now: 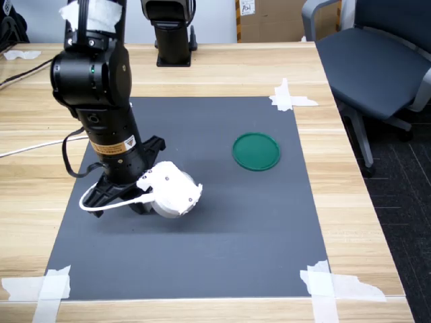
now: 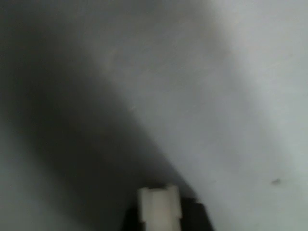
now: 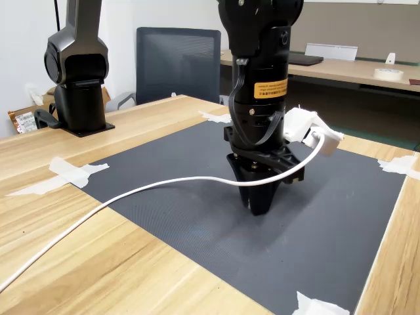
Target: Grasp a white terminal and put it in the green lid.
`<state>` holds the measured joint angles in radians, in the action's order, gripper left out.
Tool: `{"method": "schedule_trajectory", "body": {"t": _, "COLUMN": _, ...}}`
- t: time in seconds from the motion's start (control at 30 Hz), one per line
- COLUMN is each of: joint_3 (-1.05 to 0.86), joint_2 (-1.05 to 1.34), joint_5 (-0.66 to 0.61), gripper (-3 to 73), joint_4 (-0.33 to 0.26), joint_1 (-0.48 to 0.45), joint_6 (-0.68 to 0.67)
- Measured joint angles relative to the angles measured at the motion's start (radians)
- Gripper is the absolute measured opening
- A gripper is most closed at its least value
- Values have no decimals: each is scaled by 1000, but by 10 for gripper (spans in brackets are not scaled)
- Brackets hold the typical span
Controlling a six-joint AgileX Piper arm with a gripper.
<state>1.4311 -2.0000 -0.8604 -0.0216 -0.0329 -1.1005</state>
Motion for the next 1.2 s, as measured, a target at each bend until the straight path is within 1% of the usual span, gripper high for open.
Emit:
{"method": "schedule_trajectory", "body": {"t": 0.07, "joint_3": 0, "joint_2": 12, "joint_5": 6, "gripper": 82, "joint_4": -12, "joint_1": 0, "joint_6": 0}}
{"method": "schedule_trajectory", "body": {"t": 0.33, "joint_3": 0, "joint_2": 104, "joint_5": 13, "gripper": 82, "joint_4": -75, "joint_1": 0, "joint_6": 0}}
{"method": "schedule_trajectory", "body": {"t": 0.53, "joint_3": 0, "joint_2": 176, "joint_5": -44, "gripper": 82, "joint_4": -144, "joint_1": 0, "joint_6": 0}}
{"method": "schedule_trajectory", "body": {"t": 0.67, "joint_3": 0, "joint_2": 218, "joint_5": -74, "gripper": 82, "joint_4": -169, "joint_1": 0, "joint_6": 0}}
{"method": "schedule_trajectory", "body": {"t": 0.97, "joint_3": 0, "joint_2": 281, "joint_5": -107, "gripper": 82, "joint_4": -190, "joint_1": 2, "joint_6": -39}}
{"method": "schedule_trajectory", "body": {"t": 1.07, "joint_3": -1, "joint_2": 287, "joint_5": -123, "gripper": 82, "joint_4": -170, "joint_1": 25, "joint_6": -43}}
{"method": "schedule_trajectory", "body": {"t": 1.2, "joint_3": -15, "joint_2": 299, "joint_5": -134, "gripper": 82, "joint_4": -127, "joint_1": 81, "joint_6": -20}}
